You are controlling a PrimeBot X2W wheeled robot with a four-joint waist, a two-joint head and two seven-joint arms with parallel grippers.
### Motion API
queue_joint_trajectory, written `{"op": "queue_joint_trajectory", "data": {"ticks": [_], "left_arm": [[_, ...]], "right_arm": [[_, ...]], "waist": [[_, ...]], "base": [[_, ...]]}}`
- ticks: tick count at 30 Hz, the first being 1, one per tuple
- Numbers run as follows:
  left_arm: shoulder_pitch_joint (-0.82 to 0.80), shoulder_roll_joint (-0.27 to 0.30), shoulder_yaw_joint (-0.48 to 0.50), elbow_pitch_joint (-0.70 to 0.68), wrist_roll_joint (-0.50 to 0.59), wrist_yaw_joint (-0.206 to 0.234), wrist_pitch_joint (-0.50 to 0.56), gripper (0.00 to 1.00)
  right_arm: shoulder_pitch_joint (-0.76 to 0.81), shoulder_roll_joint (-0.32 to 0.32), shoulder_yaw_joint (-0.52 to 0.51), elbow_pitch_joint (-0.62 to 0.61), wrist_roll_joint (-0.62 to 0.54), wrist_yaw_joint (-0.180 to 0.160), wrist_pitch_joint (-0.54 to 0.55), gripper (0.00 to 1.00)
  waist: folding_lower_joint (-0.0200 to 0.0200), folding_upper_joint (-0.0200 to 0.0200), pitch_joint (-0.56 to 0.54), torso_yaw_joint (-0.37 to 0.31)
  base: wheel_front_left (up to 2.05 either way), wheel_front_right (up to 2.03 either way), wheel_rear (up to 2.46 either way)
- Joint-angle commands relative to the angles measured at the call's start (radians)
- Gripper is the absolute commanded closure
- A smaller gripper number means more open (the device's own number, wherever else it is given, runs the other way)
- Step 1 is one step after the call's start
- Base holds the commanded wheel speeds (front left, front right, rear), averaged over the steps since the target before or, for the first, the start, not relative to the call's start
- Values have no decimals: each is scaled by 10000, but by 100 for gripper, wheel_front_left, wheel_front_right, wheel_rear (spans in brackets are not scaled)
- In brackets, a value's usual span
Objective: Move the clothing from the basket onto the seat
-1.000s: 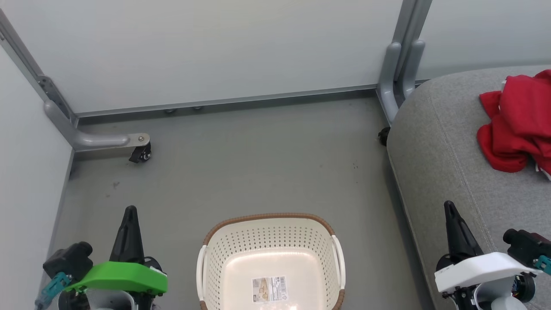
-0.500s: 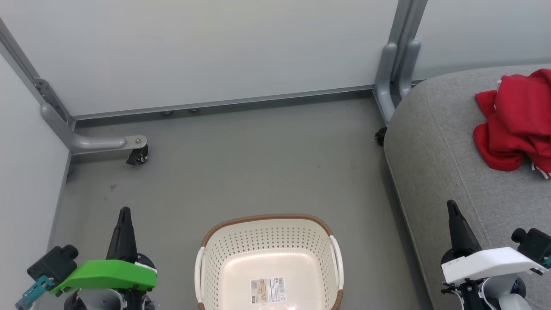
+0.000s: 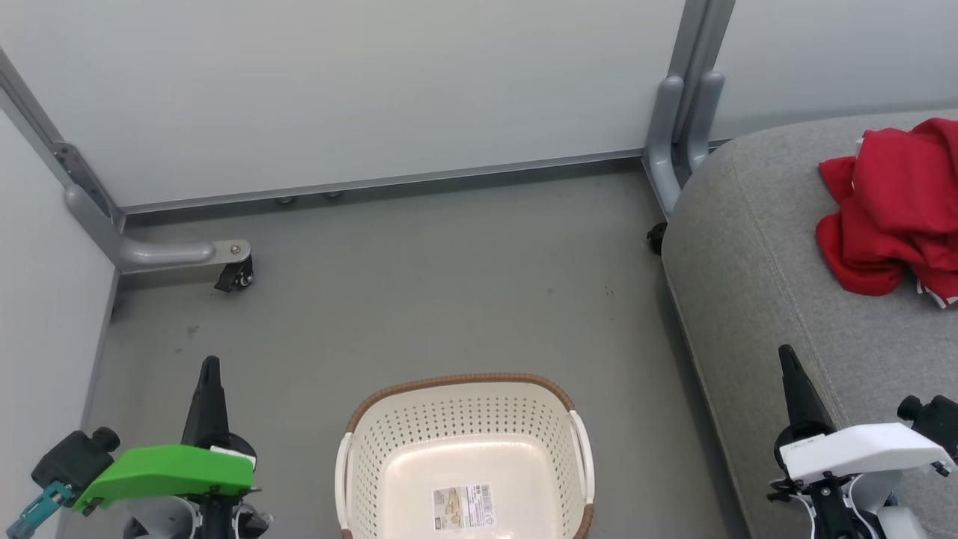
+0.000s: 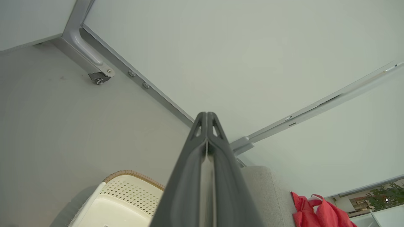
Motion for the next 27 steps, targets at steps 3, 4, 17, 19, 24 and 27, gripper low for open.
{"op": "queue_joint_trajectory", "data": {"ticks": [3,4,17,19,24,27], "left_arm": [[-269,20,113,-144,-565,-63,124,100],[-275,20,123,-146,-674,-64,149,100],[-349,9,283,-163,-2048,-70,516,100],[-361,8,309,-166,-2234,-73,566,100],[-381,4,369,-173,-2729,-79,694,100],[-375,1,404,-176,-2983,-82,762,100]], "right_arm": [[-244,-102,-48,-32,566,-3,137,100],[-255,-106,-51,-20,667,-3,158,100],[-359,-156,-86,124,2077,-5,481,100],[-381,-162,-90,143,2282,-5,521,100],[-431,-183,-100,194,2778,-5,631,100],[-449,-194,-105,220,3052,-6,699,100]], "waist": [[0,39,-9,-25],[0,40,-11,-31],[0,50,-43,-121],[0,51,-48,-135],[0,55,-60,-170],[0,57,-67,-190]], "base": [[0,0,0],[0,0,0],[0,0,0],[0,0,0],[0,0,0],[0,0,0]]}}
